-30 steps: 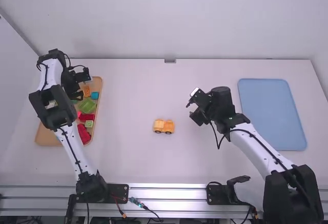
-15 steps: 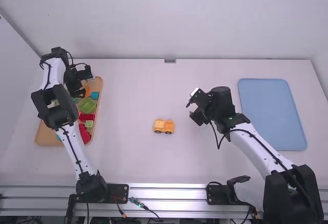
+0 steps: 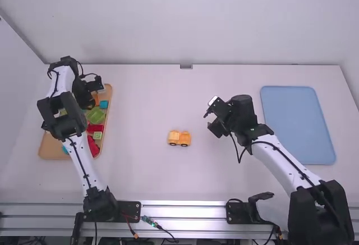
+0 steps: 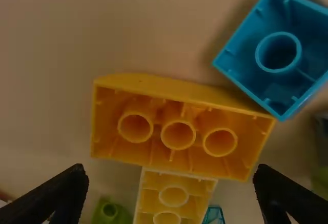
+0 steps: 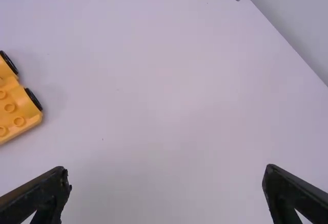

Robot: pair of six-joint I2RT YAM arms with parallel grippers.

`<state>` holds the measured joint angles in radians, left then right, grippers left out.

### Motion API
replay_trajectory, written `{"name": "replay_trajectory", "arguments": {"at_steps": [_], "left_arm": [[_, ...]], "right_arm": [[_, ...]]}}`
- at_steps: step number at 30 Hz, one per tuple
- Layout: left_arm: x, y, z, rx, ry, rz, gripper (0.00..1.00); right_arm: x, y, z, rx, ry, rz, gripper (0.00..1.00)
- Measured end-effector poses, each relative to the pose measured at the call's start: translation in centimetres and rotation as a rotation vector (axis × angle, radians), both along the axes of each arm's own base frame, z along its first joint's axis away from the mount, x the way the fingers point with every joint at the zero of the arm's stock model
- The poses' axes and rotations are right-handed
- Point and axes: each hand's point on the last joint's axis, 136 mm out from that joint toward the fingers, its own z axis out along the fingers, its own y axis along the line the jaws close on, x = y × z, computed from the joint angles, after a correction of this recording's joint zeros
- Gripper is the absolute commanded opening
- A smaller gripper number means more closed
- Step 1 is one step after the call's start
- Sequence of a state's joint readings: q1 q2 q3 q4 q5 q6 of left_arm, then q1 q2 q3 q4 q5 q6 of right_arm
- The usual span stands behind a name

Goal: Assemble lego blocks to make yellow taxi

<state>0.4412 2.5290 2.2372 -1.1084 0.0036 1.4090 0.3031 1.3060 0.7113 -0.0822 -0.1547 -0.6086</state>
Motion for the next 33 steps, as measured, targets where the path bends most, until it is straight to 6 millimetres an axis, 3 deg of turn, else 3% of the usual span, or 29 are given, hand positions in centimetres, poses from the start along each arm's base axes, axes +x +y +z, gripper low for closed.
{"name": "replay_trajectory", "arguments": {"at_steps": [3,10,15,33], "left_arm": [[0.03,0.02,0.0,0.001,-0.001,0.005,0.57],[0.05,0.02,0.0,0.001,-0.002,0.003,0.57],[0.04,0.02,-0.02,0.001,-0.001,0.007,0.47],[-0.07,0.27,0.0,0.013,0.004,0.027,0.39]], "right_arm": [[0.01,0.0,0.01,0.0,-0.001,0.001,0.99],[0.0,0.0,0.0,0.0,0.0,0.0,0.99],[0.01,-0.01,0.0,0.0,0.0,-0.001,0.99],[0.0,0.01,0.0,0.0,0.0,0.0,0.99]]}}
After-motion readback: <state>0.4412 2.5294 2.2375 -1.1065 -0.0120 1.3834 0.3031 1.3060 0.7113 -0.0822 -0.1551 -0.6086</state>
